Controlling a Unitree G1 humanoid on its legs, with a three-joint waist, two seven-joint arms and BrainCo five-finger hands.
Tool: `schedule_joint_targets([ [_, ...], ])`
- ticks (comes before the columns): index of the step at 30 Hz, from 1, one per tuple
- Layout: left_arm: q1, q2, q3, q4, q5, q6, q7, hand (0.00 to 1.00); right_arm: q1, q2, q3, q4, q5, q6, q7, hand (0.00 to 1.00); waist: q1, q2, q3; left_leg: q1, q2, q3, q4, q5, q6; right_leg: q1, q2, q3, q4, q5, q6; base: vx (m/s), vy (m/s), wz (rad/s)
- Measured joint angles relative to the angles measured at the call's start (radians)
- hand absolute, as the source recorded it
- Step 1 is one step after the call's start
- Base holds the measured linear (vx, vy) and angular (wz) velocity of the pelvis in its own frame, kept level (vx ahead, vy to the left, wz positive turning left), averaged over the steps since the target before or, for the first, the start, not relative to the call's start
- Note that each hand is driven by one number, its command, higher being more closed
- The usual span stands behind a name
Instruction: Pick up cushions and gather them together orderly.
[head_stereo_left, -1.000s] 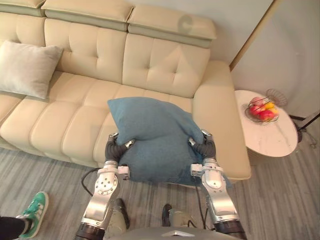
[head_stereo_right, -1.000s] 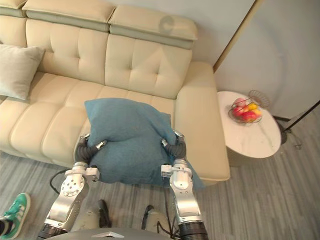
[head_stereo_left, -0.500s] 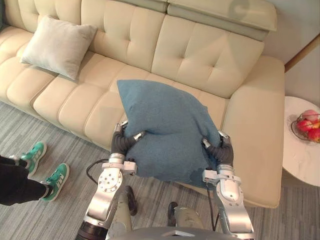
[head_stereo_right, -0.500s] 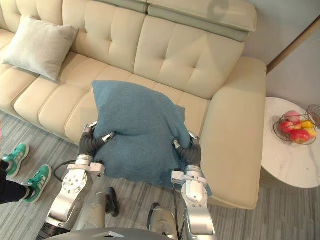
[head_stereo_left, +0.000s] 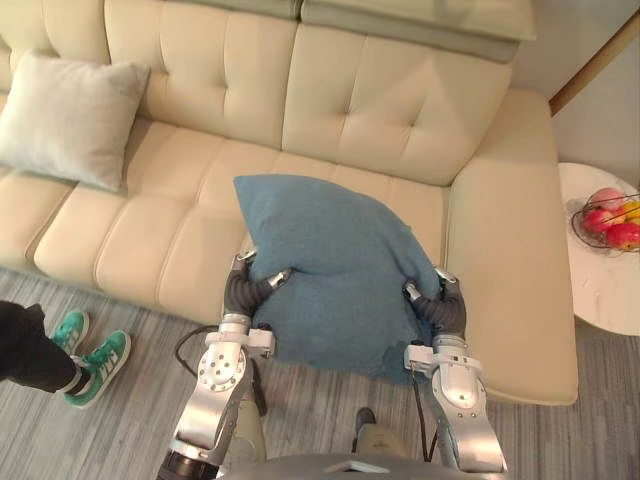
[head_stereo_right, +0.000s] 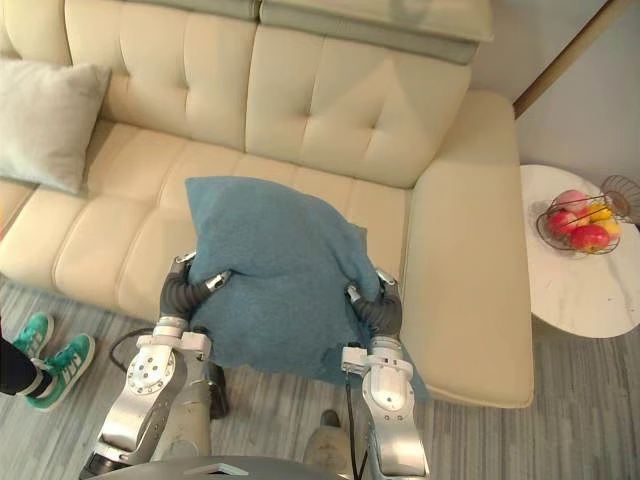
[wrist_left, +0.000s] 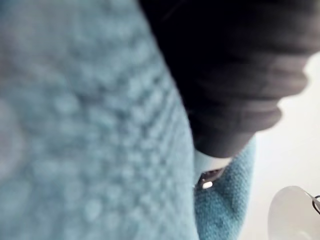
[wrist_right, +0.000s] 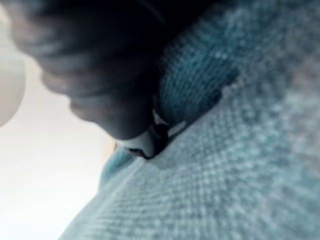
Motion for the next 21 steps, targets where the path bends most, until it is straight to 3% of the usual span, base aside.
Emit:
schedule_joint_targets([
  [2, -0.001, 0.003, 0.0, 0.0, 0.0, 0.0, -0.003, 1.0, -0.004, 0.003, 0.0, 0.0, -0.001, 0.0, 0.001, 1.0, -0.002, -0.006, 0.003, 0.021, 0.004, 0.033, 0.024, -0.06, 0.006, -0.093, -0.009, 0.026, 0.175, 0.0, 0.002, 0.03, 0.217, -0.65],
  [5, 0.016, 0.02, 0.001, 0.002, 0.0, 0.001, -0.003, 1.0, 0.019, 0.003, 0.009, 0.013, -0.003, 0.0, 0.01, 1.0, -0.003, -0.017, 0.004, 0.098, -0.004, 0.103, 0.028, -0.104, 0.022, -0.219, -0.045, 0.019, 0.417, 0.057, 0.048, 0.04, 0.158, -0.58],
  [7, 0.028, 0.021, 0.009, 0.002, 0.002, 0.001, -0.003, 1.0, 0.023, 0.013, 0.023, 0.042, -0.004, 0.0, 0.016, 1.0, -0.014, -0.017, 0.003, 0.135, -0.005, 0.114, 0.007, -0.119, 0.037, -0.245, -0.033, -0.019, 0.463, -0.003, 0.051, 0.06, 0.03, -0.27],
  [9, 0.032, 0.021, 0.011, 0.002, 0.01, 0.001, -0.003, 1.0, 0.026, 0.026, 0.022, 0.058, -0.005, 0.0, 0.032, 1.0, -0.022, -0.017, -0.002, 0.148, -0.005, 0.114, -0.031, -0.118, 0.037, -0.298, 0.039, -0.127, 0.4, -0.1, 0.009, 0.07, -0.061, -0.09],
  [10, 0.035, 0.021, 0.012, 0.002, 0.01, 0.001, -0.004, 1.0, 0.026, 0.025, 0.022, 0.058, -0.005, 0.0, 0.033, 1.0, -0.025, -0.019, -0.003, 0.147, -0.009, 0.114, -0.04, -0.11, 0.029, -0.301, 0.06, -0.146, 0.343, -0.092, -0.006, 0.1, -0.095, 0.11],
  [11, 0.042, 0.022, 0.016, 0.002, 0.01, 0.001, -0.008, 1.0, 0.027, 0.026, 0.023, 0.059, -0.005, -0.001, 0.037, 1.0, -0.031, -0.038, -0.013, 0.142, -0.037, 0.111, -0.048, -0.103, 0.015, -0.293, 0.084, -0.15, 0.234, -0.038, -0.063, 0.16, -0.117, 0.28],
  [12, 0.042, -0.006, 0.017, 0.03, 0.012, 0.002, -0.01, 1.0, 0.015, 0.001, 0.019, 0.075, 0.0, -0.002, 0.039, 1.0, -0.041, -0.01, -0.016, 0.133, -0.038, 0.085, -0.035, -0.106, 0.003, -0.285, 0.096, -0.155, 0.208, -0.012, -0.126, 0.22, -0.083, 0.23],
  [13, 0.049, -0.025, 0.017, 0.046, 0.019, 0.006, -0.014, 1.0, 0.015, -0.026, 0.018, 0.087, 0.0, 0.0, 0.041, 1.0, -0.035, 0.025, -0.03, 0.121, -0.025, 0.047, -0.028, -0.098, -0.008, -0.267, 0.116, -0.167, 0.171, -0.003, -0.132, 0.21, -0.054, 0.12],
  [15, 0.049, -0.032, 0.025, 0.046, 0.019, 0.007, -0.02, 1.0, 0.021, -0.034, 0.024, 0.087, 0.0, 0.0, 0.043, 1.0, -0.03, 0.04, -0.036, 0.122, -0.018, -0.006, -0.023, -0.09, -0.02, -0.241, 0.128, -0.187, 0.154, -0.004, -0.137, 0.24, -0.074, 0.11],
  [21, 0.057, -0.038, 0.044, 0.035, 0.017, 0.006, -0.041, 1.0, 0.038, -0.04, 0.026, 0.04, 0.001, 0.0, 0.043, 1.0, -0.005, 0.057, -0.043, 0.124, 0.004, -0.063, 0.103, -0.083, -0.018, -0.132, 0.145, -0.187, 0.078, -0.014, -0.14, 0.11, -0.004, 0.01],
])
